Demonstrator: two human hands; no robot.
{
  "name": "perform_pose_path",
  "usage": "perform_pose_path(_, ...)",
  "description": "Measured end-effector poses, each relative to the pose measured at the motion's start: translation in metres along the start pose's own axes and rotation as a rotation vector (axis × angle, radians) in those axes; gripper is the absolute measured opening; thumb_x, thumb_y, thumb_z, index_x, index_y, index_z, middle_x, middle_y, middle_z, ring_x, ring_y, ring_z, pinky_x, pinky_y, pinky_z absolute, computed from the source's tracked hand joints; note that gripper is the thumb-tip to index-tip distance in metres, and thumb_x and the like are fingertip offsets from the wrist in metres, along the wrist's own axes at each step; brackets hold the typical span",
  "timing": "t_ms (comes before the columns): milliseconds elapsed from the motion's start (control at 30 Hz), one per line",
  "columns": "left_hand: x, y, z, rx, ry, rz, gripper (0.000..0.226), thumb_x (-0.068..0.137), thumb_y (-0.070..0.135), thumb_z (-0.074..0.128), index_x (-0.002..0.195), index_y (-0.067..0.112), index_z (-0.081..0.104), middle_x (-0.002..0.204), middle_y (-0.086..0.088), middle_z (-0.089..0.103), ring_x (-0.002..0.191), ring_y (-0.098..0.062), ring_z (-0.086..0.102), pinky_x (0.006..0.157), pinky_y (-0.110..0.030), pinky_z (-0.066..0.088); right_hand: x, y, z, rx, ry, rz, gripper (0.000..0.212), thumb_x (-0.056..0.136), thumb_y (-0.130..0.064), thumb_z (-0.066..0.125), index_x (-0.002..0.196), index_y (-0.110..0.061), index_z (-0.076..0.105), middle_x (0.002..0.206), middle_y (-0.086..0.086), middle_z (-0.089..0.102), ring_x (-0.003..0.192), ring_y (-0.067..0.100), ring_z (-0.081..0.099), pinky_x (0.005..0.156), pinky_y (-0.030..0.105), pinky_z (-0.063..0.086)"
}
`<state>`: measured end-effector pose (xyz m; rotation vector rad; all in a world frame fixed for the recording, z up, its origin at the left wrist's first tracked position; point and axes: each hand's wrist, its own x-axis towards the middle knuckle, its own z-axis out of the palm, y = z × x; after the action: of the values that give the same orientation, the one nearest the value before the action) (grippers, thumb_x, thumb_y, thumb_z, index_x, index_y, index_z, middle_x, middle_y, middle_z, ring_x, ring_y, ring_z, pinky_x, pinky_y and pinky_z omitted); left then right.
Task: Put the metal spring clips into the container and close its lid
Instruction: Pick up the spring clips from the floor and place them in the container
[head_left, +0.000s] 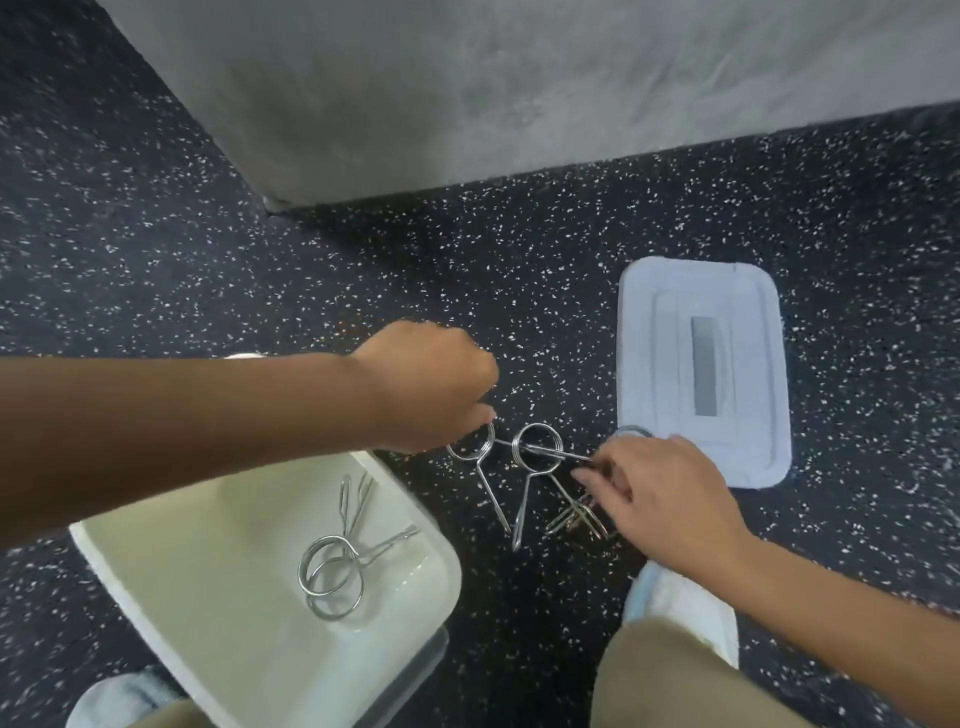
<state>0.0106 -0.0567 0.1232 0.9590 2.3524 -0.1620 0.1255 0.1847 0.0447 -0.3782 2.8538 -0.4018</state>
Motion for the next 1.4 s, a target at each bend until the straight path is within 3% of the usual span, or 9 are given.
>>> perform_pose_path(133,0.043,0.014,0.032,0.186,-0.126,-0.016,0.028,0.1,0.039,0.05,0.108,0.013,0.057,0.096,-0.006,0.067,0.086,-0.028,0.068,0.066,-0.038,0.055,0.013,0.016,0.001,0.014,-0.04,0.32,0.045,0.095,-0.063,0.047,0.09,-0.022,0.065,0.073,-0.008,0.067,0.067,0.019,0.064,0.071,0.035,0.049)
perform_pose_path(200,0.056,0.02,0.05,0.284,-0.176,-0.032,0.025,0.099,0.03,0.056,0.117,0.012,0.059,0.104,-0.006,0.069,0.091,-0.028,0.069,0.063,-0.036,0.05,0.019,0.019,0.004,-0.021,-0.082,0.348,0.049,0.098,-0.063,0.042,0.092,-0.02,0.065,0.079,-0.005,0.071,0.074,0.021,0.067,0.07,0.034,0.049)
perform_pose_path(400,0.072,0.033,0.075,0.346,-0.172,-0.138,0.042,0.092,0.01,0.061,0.131,0.01,0.046,0.11,-0.004,0.069,0.098,-0.026,0.069,0.062,-0.034,0.043,0.035,0.017,0.023,-0.06,-0.159,0.423,0.051,0.1,-0.057,0.042,0.075,-0.016,0.06,0.065,-0.001,0.062,0.062,0.022,0.061,0.051,0.029,0.04)
perform_pose_path(633,0.07,0.023,0.075,0.416,-0.212,-0.107,0.022,0.093,0.007,0.053,0.108,0.016,0.066,0.104,-0.002,0.072,0.094,-0.025,0.07,0.061,-0.033,0.041,0.042,0.016,0.021,-0.103,-0.222,0.519,0.046,0.099,-0.049,0.049,0.064,-0.018,0.044,0.063,-0.002,0.054,0.059,0.021,0.054,0.052,0.029,0.036)
perform_pose_path(767,0.062,0.018,0.063,0.413,-0.169,-0.097,0.015,0.093,0.006,0.05,0.085,0.017,0.057,0.101,-0.003,0.072,0.093,-0.026,0.07,0.063,-0.032,0.045,0.042,0.019,0.023,-0.058,-0.224,0.58,0.04,0.096,-0.039,0.052,0.064,-0.016,0.047,0.063,0.0,0.056,0.059,0.022,0.055,0.049,0.028,0.033)
perform_pose_path(867,0.052,0.012,0.05,0.405,-0.133,-0.103,0.016,0.093,0.003,0.052,0.098,0.013,0.064,0.096,-0.005,0.068,0.095,-0.027,0.069,0.064,-0.034,0.047,0.042,0.02,0.025,0.016,-0.186,0.641,0.037,0.09,-0.032,0.057,0.061,-0.012,0.049,0.058,0.001,0.056,0.052,0.02,0.051,0.047,0.026,0.032)
perform_pose_path(1000,0.035,0.002,0.03,0.387,-0.113,-0.145,0.015,0.094,0.0,0.052,0.096,0.008,0.065,0.067,-0.002,0.044,0.084,-0.027,0.066,0.06,-0.033,0.049,0.04,0.02,0.026,0.109,-0.163,0.67,0.037,0.085,-0.031,0.062,0.057,-0.009,0.053,0.056,0.006,0.062,0.052,0.025,0.059,0.049,0.027,0.04)
perform_pose_path(1267,0.001,-0.007,-0.015,0.67,-0.076,-0.117,0.026,0.093,0.004,0.043,0.086,0.015,0.066,0.066,0.003,0.055,0.062,-0.018,0.054,0.042,-0.027,0.03,0.038,0.013,0.01,0.22,-0.122,0.653,0.046,0.08,-0.027,0.065,0.043,-0.013,0.042,0.038,-0.002,0.042,0.041,0.022,0.043,0.045,0.025,0.031)
perform_pose_path(1400,-0.012,-0.02,-0.045,0.624,-0.049,-0.149,0.022,0.095,0.012,0.048,0.075,0.015,0.056,0.057,0.002,0.043,0.059,-0.023,0.05,0.052,-0.03,0.042,0.036,0.012,0.005,0.248,-0.074,0.64,0.043,0.08,-0.029,0.064,0.045,-0.007,0.051,0.043,0.007,0.057,0.045,0.029,0.054,0.047,0.028,0.041)
